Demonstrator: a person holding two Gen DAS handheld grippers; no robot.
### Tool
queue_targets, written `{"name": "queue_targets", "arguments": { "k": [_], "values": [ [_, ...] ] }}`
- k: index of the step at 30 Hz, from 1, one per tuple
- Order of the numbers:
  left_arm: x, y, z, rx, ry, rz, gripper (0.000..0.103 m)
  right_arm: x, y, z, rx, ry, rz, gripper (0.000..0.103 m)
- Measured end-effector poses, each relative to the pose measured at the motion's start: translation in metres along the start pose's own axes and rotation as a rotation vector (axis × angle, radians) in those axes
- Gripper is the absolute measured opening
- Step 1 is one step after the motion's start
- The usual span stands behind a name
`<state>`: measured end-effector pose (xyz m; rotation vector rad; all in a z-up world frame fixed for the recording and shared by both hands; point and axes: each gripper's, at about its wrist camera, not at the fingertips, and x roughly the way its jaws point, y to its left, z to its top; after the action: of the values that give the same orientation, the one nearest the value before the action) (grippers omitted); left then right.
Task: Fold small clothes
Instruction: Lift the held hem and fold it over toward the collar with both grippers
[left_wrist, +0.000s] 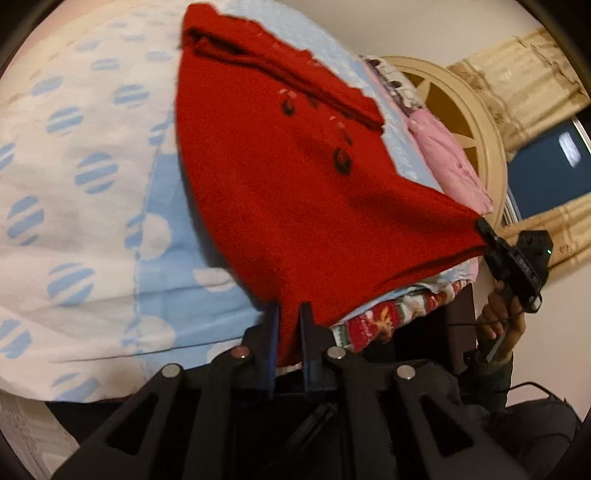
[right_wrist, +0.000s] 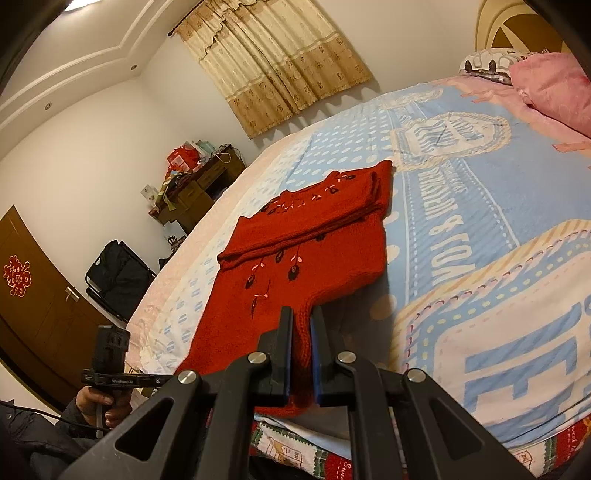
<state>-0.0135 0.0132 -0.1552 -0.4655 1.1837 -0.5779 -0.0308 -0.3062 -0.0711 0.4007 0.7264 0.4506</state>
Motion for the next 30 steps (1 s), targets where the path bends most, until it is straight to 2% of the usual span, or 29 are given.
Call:
{"name": "queue_targets", "arguments": {
  "k": [2,8,14,18,30],
  "values": [
    [-0.018,-0.008,0.005,0.028,-0.057,0.003,0.009,-0.001,0.000,0.000,0.006,-0.006,0.010,0.008],
    [-0.072,-0.017,0.038,0.053,-0.222,-0.084,0.009,-0.002,-0.002,0.014,0.026,-0.017,0.056,0.008],
    [-0.082,-0.008,0.086,0.019,-0.273,-0.126,0.006,0.010,-0.006,0.049,0.040,-0.037,0.082,0.008],
    [-0.072,-0.009,0.121,0.043,-0.289,-0.112,0.005,0.027,-0.008,0.079,0.051,-0.038,0.095,0.008],
    [-0.056,0.025,0.228,-0.013,-0.361,-0.109,0.005,0.095,-0.014,0.182,0.055,-0.034,0.067,0.008]
  ]
}}
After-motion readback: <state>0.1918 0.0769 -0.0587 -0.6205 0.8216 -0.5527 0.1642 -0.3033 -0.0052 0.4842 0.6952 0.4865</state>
